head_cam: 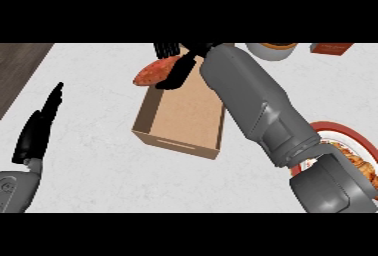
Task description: Pick the sweet potato from the plate and place it in the cardboard box
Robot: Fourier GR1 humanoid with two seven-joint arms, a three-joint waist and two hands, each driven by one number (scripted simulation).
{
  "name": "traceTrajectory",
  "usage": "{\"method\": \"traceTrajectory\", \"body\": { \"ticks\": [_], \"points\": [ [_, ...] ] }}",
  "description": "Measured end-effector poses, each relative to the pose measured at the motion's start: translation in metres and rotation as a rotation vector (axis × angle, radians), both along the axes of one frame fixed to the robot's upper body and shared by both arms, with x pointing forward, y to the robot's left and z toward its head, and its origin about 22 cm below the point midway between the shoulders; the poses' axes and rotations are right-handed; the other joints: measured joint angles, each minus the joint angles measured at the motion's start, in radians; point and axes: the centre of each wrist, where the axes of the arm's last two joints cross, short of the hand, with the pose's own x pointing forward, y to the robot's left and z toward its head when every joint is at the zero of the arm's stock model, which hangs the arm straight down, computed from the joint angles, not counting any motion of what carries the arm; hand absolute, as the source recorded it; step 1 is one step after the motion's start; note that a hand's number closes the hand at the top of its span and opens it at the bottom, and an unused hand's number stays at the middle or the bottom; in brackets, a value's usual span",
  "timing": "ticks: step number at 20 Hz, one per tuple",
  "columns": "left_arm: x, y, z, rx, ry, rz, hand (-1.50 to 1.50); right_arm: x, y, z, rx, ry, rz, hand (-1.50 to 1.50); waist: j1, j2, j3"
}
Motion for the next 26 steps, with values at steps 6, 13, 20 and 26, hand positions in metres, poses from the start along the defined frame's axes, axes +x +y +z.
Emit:
{"method": "traceTrajectory", "body": {
  "ticks": [6,13,20,26],
  "points": [
    [0.003,-0.007,0.002,0.007,-0.002,-0.021,0.00,-0.001,-0.007,-0.018,0.019,0.082,-0.023,-1.50,0.020,0.006,0.000],
    [0.011,-0.013,0.001,0.005,-0.005,-0.009,0.00,-0.002,-0.008,-0.019,0.204,0.059,-0.007,-1.50,0.010,0.007,0.001],
    [0.003,0.003,-0.004,0.006,-0.001,0.024,0.00,0.001,-0.010,-0.010,0.447,0.093,-0.051,-1.50,-0.017,0.004,0.002],
    [-0.001,0.010,-0.004,0.002,-0.003,0.037,0.00,0.018,-0.068,0.004,0.555,0.135,-0.072,-1.50,-0.030,0.006,0.002]
  ]
}}
